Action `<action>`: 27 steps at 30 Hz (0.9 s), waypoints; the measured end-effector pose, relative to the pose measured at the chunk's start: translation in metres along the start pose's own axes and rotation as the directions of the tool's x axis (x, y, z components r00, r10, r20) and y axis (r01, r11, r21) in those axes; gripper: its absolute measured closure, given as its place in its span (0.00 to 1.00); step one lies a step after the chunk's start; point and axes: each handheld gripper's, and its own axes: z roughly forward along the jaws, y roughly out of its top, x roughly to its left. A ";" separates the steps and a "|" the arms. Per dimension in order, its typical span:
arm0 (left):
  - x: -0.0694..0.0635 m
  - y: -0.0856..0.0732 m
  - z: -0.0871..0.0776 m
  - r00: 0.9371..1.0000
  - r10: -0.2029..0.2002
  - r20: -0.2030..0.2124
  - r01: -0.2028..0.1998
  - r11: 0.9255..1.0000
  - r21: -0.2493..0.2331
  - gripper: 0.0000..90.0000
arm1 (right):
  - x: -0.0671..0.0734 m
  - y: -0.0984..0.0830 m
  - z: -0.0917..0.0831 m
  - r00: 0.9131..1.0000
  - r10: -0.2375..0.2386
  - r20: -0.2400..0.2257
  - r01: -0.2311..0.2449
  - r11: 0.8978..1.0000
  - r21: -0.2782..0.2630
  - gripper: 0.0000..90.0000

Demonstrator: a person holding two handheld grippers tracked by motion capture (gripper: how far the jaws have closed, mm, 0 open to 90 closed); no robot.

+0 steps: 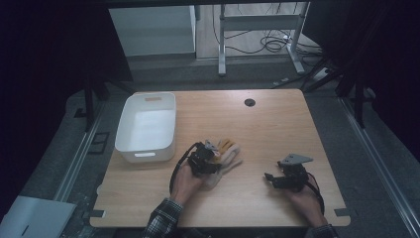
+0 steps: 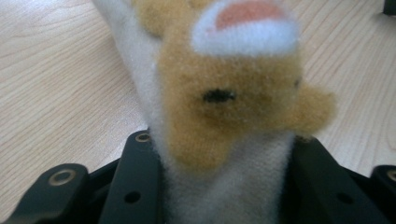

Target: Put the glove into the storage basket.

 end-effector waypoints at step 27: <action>-0.023 -0.017 0.012 0.998 0.029 -0.057 -0.027 0.999 0.026 0.32 | 0.000 0.000 0.000 1.000 -0.002 0.000 0.002 1.000 0.000 0.29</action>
